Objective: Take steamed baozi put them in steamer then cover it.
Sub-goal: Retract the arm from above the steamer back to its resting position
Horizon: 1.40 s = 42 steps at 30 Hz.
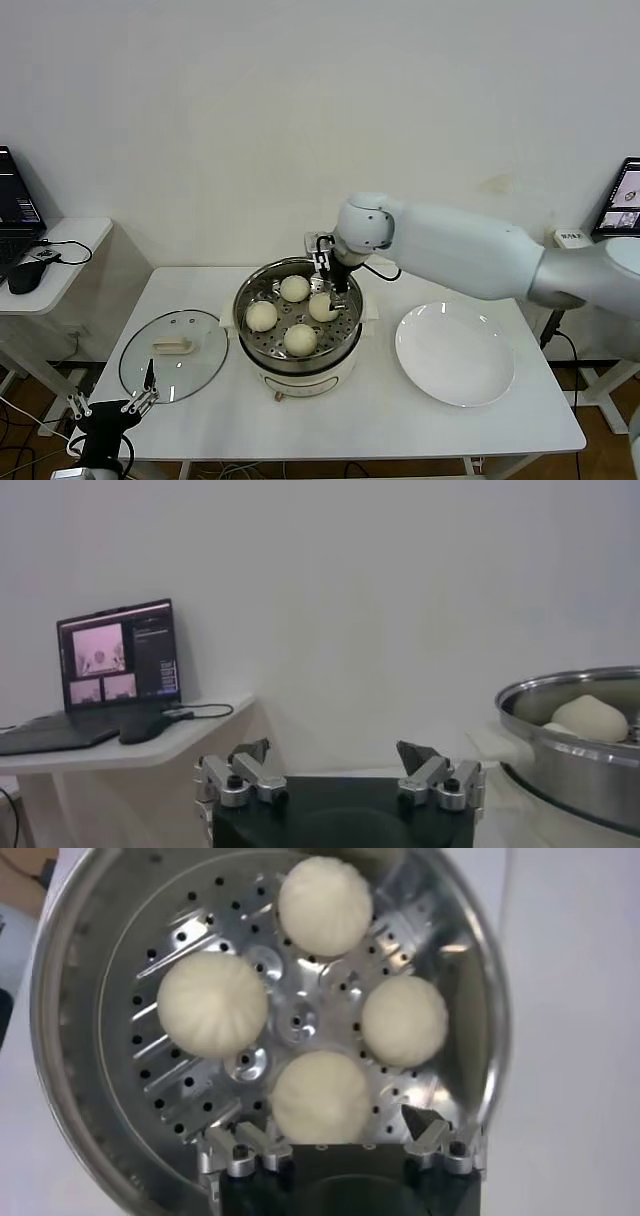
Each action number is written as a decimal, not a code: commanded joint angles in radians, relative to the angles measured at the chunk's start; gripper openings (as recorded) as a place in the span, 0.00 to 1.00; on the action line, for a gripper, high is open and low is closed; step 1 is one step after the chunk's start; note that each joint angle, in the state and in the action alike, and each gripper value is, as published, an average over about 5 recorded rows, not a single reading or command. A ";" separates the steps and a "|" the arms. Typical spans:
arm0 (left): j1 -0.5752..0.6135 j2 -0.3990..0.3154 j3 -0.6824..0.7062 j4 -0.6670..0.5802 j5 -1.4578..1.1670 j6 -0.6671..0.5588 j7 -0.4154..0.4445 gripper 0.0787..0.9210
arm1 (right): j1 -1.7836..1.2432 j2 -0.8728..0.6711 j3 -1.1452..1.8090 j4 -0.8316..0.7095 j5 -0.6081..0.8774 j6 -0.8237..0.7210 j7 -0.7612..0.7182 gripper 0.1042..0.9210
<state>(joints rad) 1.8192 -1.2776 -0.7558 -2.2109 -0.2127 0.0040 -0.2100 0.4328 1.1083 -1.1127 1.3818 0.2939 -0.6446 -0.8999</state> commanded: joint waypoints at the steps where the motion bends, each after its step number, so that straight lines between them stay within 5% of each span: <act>1: -0.008 0.003 0.000 0.016 0.001 0.000 -0.001 0.88 | -0.103 -0.280 0.140 0.275 0.162 0.023 0.430 0.88; 6: -0.019 0.006 0.005 0.038 0.008 0.000 -0.003 0.88 | -0.388 -0.438 0.356 0.368 0.172 0.168 0.724 0.88; 11: -0.040 0.013 0.008 0.077 0.036 0.006 -0.014 0.88 | -0.862 -0.511 0.797 0.416 0.121 0.356 0.864 0.88; 18: -0.099 0.036 0.015 0.181 0.208 0.002 -0.026 0.88 | -1.482 -0.350 1.430 0.437 -0.030 0.620 0.837 0.88; 23: -0.155 0.081 0.014 0.331 0.526 -0.128 -0.046 0.88 | -1.736 -0.189 1.683 0.457 -0.100 0.739 0.804 0.88; 32: -0.252 0.173 -0.020 0.637 1.221 -0.259 -0.108 0.88 | -1.955 -0.033 1.880 0.497 -0.146 0.808 0.797 0.88; 42: -0.349 0.225 0.059 0.751 1.394 -0.276 -0.112 0.88 | -2.077 0.006 1.971 0.497 -0.138 0.853 0.806 0.88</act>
<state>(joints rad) 1.5738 -1.1107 -0.7436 -1.6618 0.7873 -0.2100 -0.3025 -1.4101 1.0299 0.6688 1.8549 0.1875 0.1166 -0.1145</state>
